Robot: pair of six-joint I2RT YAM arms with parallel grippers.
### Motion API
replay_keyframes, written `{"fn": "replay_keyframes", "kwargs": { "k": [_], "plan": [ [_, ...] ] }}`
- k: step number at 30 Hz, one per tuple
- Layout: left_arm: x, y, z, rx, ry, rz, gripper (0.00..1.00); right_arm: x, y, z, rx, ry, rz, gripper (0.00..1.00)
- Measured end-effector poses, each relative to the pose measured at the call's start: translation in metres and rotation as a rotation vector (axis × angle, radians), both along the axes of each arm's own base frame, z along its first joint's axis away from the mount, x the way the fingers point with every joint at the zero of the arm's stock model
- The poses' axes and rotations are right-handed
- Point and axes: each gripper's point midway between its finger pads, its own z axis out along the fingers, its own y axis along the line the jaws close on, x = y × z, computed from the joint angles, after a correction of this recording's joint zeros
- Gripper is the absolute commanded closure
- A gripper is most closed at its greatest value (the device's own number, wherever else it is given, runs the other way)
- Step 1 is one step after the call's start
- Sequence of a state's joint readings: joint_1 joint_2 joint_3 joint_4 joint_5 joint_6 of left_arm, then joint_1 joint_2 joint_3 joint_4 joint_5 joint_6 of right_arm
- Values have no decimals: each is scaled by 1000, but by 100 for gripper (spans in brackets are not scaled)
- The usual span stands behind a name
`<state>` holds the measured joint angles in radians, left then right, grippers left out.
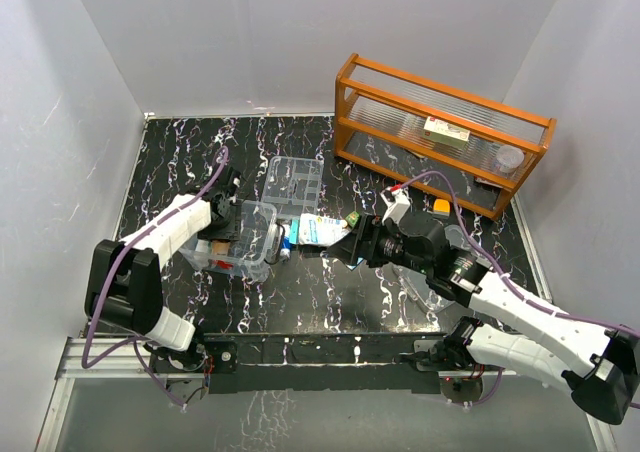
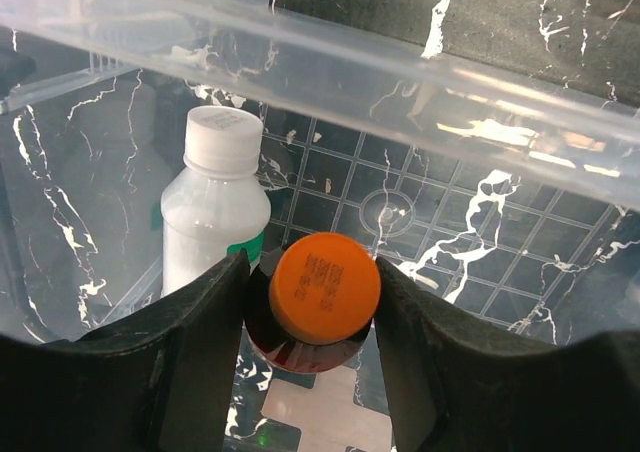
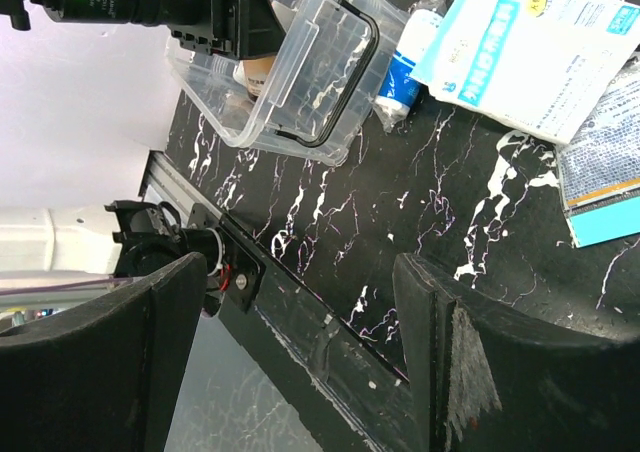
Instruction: Organize the medicine kit
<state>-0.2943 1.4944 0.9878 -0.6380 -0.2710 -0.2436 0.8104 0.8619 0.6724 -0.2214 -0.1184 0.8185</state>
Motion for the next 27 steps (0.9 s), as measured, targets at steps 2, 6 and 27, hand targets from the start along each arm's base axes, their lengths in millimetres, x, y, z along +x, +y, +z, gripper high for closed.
{"fn": "replay_keyframes", "kwargs": {
  "k": [2,6,27],
  "plan": [
    [0,1,-1,7,2,4,50,0,0,-4,-3,3,0,26],
    [0,4,-2,25,10,9,48,-1,-1,-8,-7,8,-2,26],
    [18,-11,7,-30,-60,-39,60,-1,-4,-13,1,13,-20,26]
  ]
}}
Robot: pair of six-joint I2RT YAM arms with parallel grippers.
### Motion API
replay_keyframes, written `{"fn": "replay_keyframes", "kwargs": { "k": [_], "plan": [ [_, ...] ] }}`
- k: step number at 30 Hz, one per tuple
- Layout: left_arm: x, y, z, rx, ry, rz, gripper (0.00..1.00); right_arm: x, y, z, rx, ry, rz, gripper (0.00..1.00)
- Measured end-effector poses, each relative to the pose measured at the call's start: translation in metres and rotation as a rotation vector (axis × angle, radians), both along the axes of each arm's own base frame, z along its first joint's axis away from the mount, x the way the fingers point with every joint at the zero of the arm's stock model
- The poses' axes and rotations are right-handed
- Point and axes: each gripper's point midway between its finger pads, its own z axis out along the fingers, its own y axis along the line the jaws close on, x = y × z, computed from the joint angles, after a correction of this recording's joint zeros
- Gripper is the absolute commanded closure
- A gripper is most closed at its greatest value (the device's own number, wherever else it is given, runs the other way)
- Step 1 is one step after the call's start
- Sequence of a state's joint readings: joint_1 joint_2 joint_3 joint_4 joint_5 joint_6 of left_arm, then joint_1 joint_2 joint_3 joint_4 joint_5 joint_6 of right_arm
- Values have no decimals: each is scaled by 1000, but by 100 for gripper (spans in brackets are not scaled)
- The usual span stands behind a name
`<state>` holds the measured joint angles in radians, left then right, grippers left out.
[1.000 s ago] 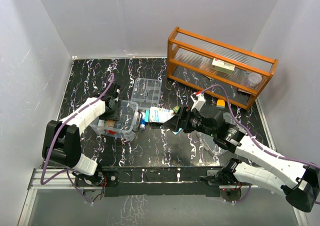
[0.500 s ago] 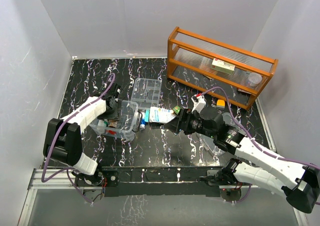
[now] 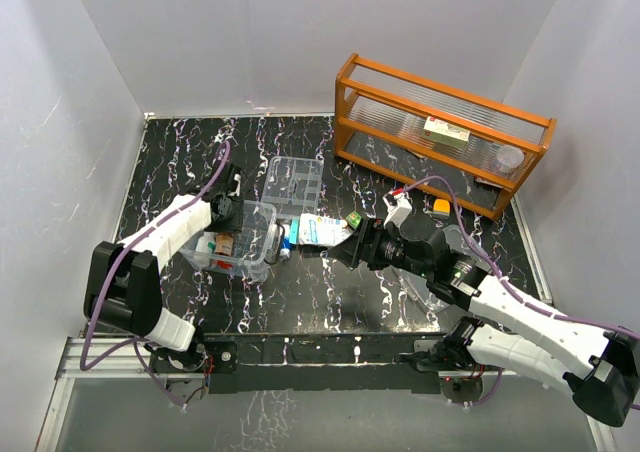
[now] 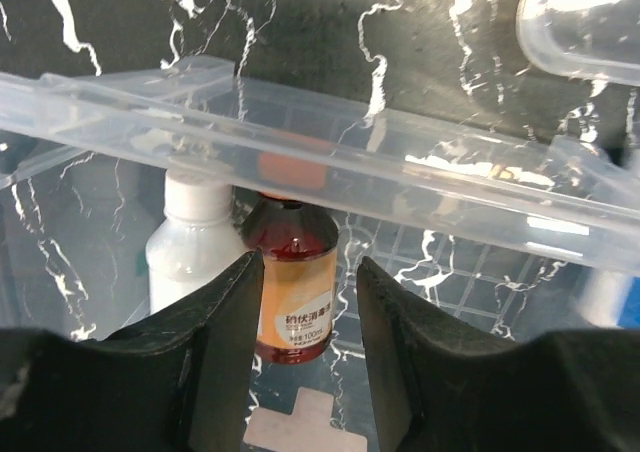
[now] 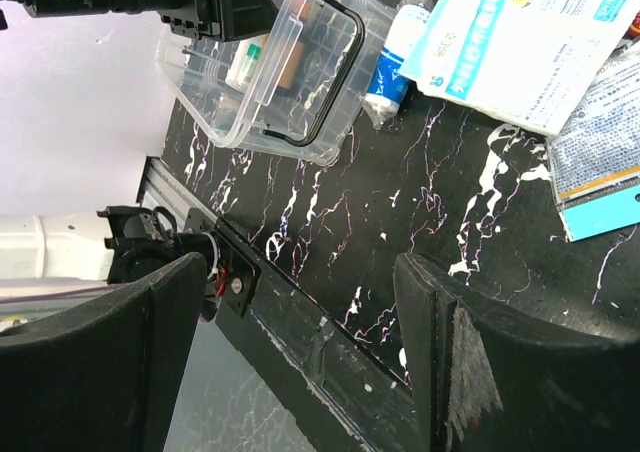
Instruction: Organize the medicine kit
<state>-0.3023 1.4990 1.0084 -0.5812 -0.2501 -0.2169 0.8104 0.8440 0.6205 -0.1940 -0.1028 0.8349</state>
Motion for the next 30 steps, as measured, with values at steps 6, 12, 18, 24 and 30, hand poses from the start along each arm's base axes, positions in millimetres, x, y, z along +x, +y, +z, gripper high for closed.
{"fn": "replay_keyframes", "kwargs": {
  "k": [6,12,18,24,30],
  "plan": [
    [12,-5,-2,-16,-82,-25,66,-1,-1,-9,-3,11,-2,26],
    [15,-2,-7,11,-94,-58,70,-1,-1,-9,-3,12,-2,26],
    [11,-3,-10,22,-65,-137,69,-1,-1,-10,-4,12,-2,26],
    [-1,0,-13,33,-47,-196,72,-1,-1,-10,-4,12,-2,27],
    [-4,3,-14,58,-29,-233,76,-1,-1,-10,-4,12,-2,27]
  ]
}}
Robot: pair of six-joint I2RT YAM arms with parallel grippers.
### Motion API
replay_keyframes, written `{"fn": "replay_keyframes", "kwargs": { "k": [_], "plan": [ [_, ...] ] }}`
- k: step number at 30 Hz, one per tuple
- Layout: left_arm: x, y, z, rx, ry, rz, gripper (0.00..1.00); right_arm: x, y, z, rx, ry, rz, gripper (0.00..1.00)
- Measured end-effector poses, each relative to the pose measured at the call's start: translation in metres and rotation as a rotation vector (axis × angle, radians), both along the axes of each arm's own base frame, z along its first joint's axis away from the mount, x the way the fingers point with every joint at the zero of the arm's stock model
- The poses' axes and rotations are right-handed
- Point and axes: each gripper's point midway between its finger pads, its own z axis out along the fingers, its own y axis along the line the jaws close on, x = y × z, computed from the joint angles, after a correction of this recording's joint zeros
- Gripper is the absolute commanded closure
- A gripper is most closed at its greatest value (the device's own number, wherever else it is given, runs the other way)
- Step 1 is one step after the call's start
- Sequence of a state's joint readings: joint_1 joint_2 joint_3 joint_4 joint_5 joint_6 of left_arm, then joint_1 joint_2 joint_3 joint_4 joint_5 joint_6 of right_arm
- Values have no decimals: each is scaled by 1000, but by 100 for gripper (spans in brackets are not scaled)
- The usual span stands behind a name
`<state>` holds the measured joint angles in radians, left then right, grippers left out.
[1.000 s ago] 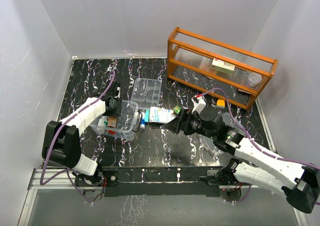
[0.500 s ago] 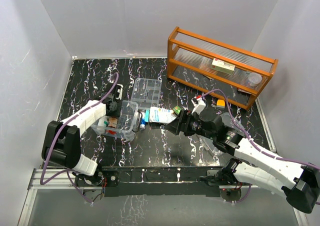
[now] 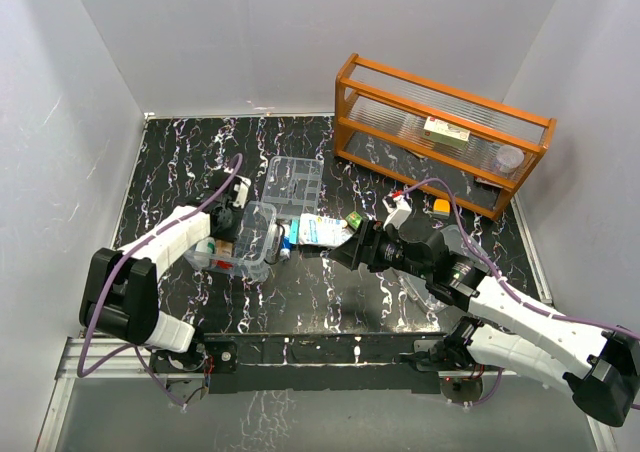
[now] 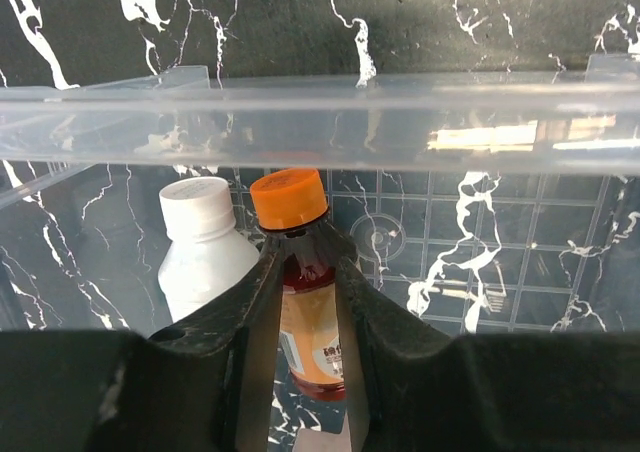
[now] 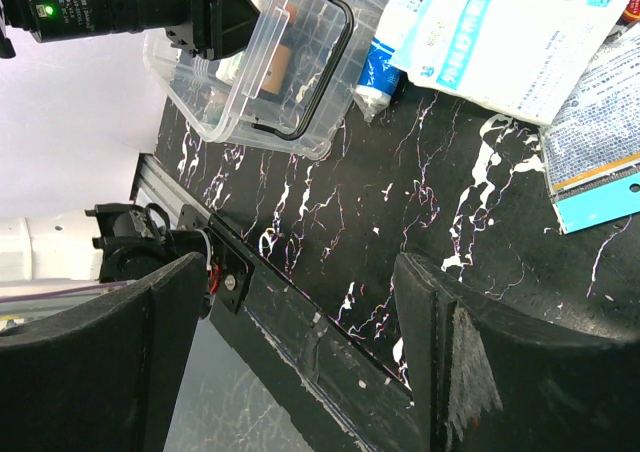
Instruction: Organize the medicine kit
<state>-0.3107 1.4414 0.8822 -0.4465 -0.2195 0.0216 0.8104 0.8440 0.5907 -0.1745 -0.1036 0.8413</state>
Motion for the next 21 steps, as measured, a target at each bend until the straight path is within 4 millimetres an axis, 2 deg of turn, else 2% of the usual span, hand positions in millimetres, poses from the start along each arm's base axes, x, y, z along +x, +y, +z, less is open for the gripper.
{"fn": "replay_keyframes", "kwargs": {
  "k": [8,14,17,21],
  "plan": [
    [-7,14,8,97,14,-66,76,1,1,-4,-12,10,0,27],
    [-16,22,21,132,-3,-101,64,2,2,-8,-23,19,-3,27],
    [-13,15,35,89,-34,-105,57,6,2,-7,-30,17,-15,27],
    [2,0,75,-7,-139,-88,48,16,0,-3,-77,-4,-45,29]
  ]
}}
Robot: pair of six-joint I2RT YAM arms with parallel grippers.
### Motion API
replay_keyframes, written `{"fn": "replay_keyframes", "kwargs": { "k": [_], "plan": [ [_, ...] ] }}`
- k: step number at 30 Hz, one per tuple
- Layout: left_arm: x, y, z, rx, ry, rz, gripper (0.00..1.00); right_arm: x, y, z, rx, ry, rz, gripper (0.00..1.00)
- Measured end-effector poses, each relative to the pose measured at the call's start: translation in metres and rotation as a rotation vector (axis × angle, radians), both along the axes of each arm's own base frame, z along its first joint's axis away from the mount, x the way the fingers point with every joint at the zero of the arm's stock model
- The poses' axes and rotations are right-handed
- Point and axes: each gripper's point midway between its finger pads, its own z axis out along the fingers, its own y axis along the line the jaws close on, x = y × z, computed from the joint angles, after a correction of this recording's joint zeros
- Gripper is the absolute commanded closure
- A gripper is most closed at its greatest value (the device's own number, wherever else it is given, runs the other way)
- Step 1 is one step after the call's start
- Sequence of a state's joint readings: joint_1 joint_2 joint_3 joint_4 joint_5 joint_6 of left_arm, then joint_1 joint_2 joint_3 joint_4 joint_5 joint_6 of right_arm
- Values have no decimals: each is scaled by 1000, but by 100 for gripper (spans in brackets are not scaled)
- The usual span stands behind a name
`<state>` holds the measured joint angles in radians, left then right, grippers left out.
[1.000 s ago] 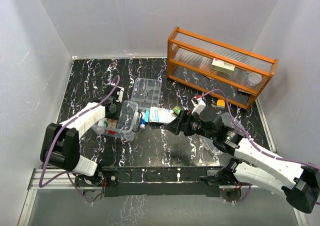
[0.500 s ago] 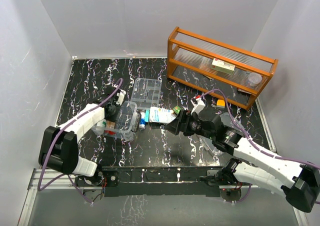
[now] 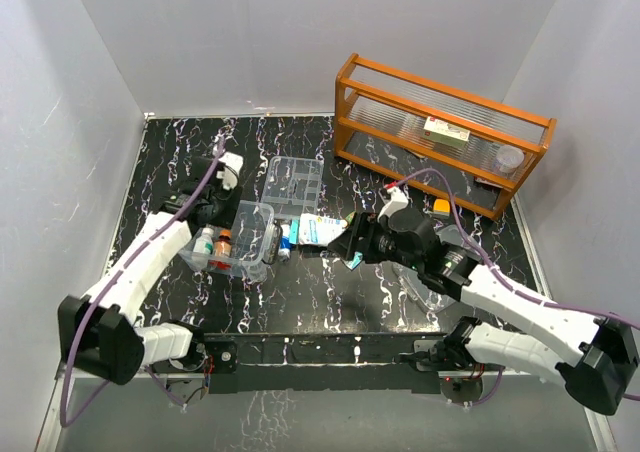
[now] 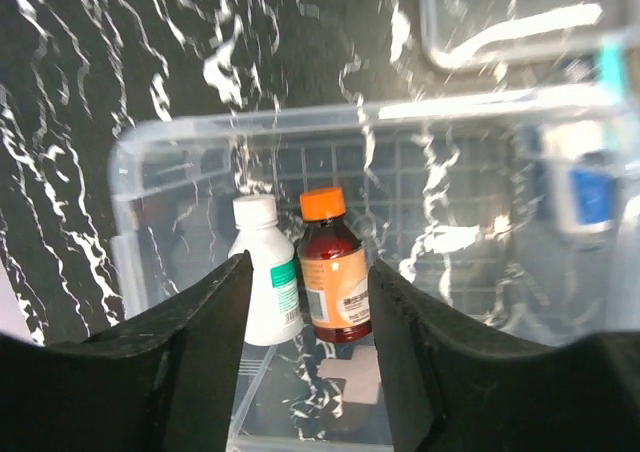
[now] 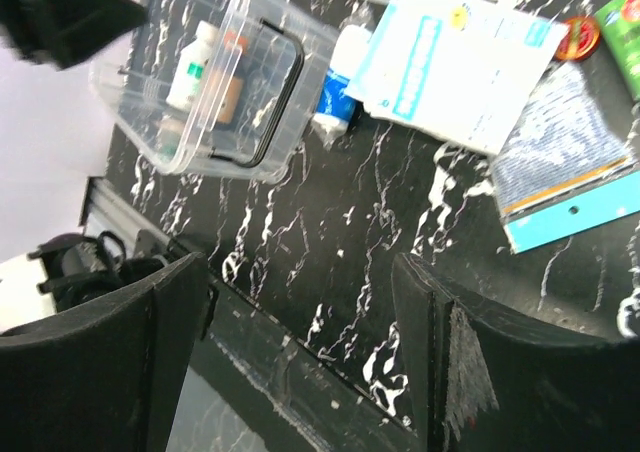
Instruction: Organize the medicine kit
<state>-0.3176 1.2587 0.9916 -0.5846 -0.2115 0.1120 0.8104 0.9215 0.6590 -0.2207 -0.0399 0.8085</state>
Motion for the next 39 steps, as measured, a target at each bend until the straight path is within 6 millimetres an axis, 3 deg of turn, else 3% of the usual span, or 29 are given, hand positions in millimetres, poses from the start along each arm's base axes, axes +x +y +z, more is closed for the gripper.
{"fn": "replay_keyframes", "kwargs": {
  "k": [4,8,13,16,23,33,39],
  "plan": [
    [9,-12,62,-148,-181,67,41,20,-4,3,-125,-64,-25,34],
    [0,-16,119,-304,-339,137,37,43,-8,-3,-307,-161,-4,38],
    [-29,-29,170,-536,-452,147,34,62,-7,-37,-573,-242,109,41],
    [-49,-34,194,-644,-500,140,29,61,0,-63,-720,-284,211,46],
    [-78,-38,228,-804,-576,123,27,60,16,-102,-904,-381,404,55],
    [-83,-44,246,-847,-536,132,26,85,41,-129,-983,-471,498,67],
    [-87,-43,241,-838,-510,143,26,89,42,-134,-1011,-499,518,90]
  ]
}}
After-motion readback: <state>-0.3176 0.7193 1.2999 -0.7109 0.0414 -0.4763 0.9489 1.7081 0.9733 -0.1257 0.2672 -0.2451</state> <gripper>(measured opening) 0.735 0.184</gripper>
